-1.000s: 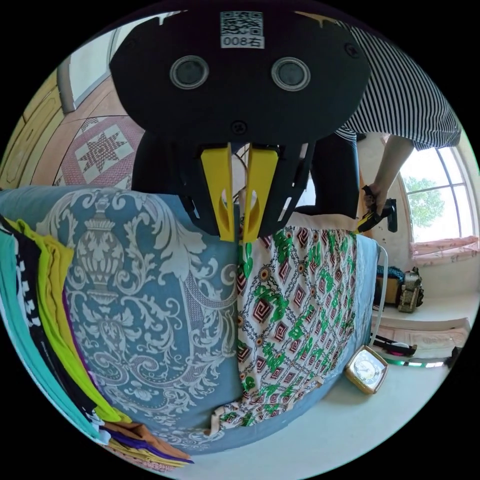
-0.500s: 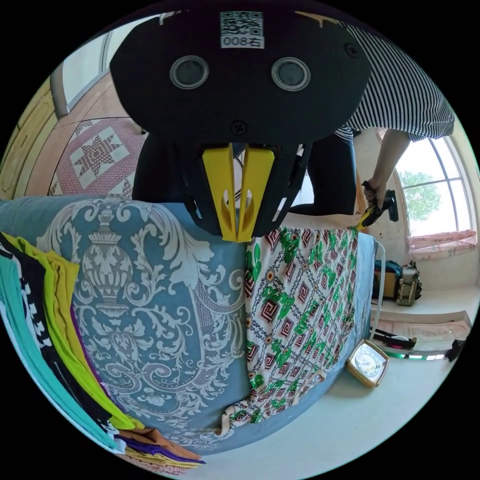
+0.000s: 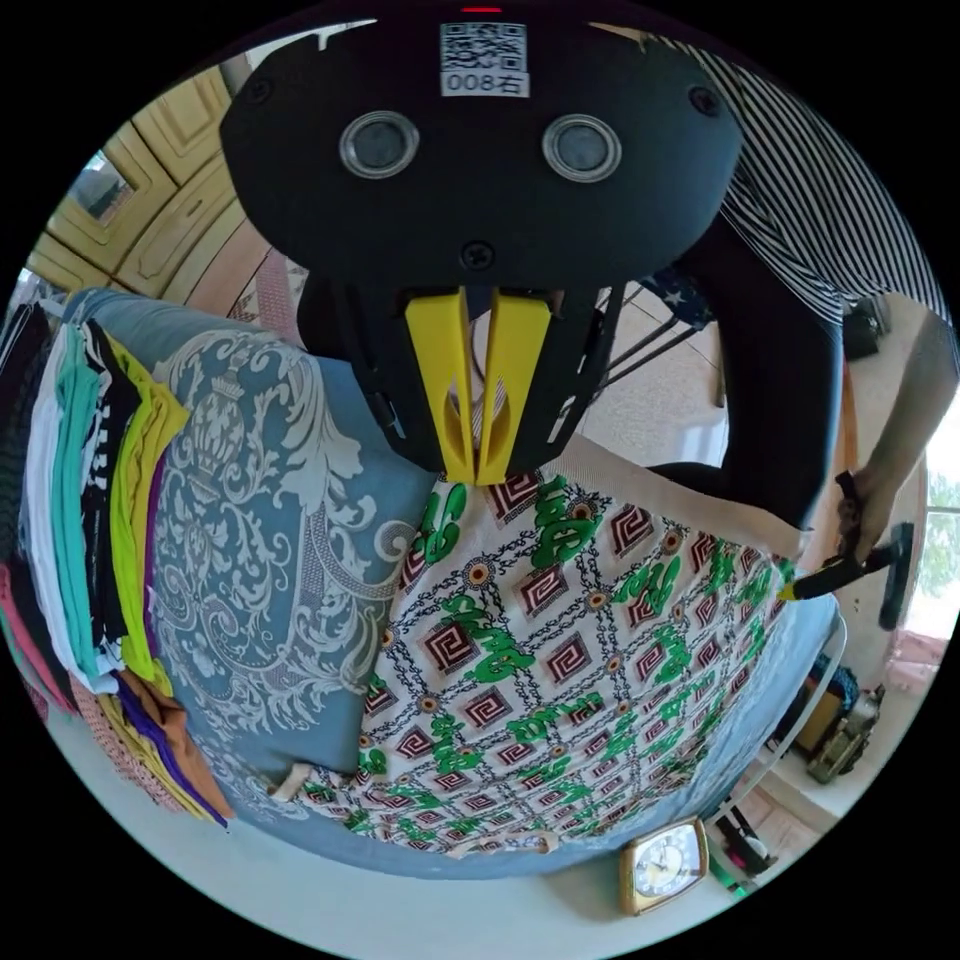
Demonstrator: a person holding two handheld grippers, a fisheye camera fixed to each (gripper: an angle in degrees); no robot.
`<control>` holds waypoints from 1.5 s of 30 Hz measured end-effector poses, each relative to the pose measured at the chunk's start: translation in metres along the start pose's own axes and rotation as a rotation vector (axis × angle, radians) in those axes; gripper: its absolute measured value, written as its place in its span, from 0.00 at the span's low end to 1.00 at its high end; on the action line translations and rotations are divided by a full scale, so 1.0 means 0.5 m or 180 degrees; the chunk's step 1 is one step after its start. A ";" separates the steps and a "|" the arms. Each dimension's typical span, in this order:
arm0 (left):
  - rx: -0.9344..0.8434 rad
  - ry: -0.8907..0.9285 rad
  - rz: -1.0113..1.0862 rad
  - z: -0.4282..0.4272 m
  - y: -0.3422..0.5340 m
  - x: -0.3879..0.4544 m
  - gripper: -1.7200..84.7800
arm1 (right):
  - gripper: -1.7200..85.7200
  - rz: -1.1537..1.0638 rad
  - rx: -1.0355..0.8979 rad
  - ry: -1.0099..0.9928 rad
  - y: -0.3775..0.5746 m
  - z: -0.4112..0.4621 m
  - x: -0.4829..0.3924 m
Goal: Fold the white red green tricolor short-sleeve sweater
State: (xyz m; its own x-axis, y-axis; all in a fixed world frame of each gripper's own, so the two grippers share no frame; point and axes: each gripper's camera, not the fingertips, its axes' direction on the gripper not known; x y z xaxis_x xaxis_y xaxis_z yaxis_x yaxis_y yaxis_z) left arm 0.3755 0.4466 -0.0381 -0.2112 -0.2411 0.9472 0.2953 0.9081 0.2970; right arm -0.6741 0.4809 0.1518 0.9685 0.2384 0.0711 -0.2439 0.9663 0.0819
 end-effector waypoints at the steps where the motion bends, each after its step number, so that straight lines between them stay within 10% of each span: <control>1: 0.0118 0.0033 0.0020 -0.013 -0.008 0.021 0.03 | 0.02 -0.0008 0.0014 0.0003 0.003 0.003 -0.001; 23: 0.0053 0.0980 0.1367 -0.216 -0.466 0.754 0.10 | 0.03 0.0785 0.1289 -0.1232 -0.098 0.092 0.297; 45: 0.0063 -0.0157 0.2778 -0.326 -1.006 1.626 0.13 | 0.09 0.0637 0.1635 -0.1104 -0.349 0.276 0.398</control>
State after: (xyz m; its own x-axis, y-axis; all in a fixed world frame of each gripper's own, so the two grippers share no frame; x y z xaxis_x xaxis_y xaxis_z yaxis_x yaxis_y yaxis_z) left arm 0.2072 -0.2619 0.6022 0.0425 0.5577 0.8289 0.3544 0.7673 -0.5345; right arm -0.4458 0.3465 0.2888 0.8507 0.2809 0.4442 -0.4938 0.7166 0.4925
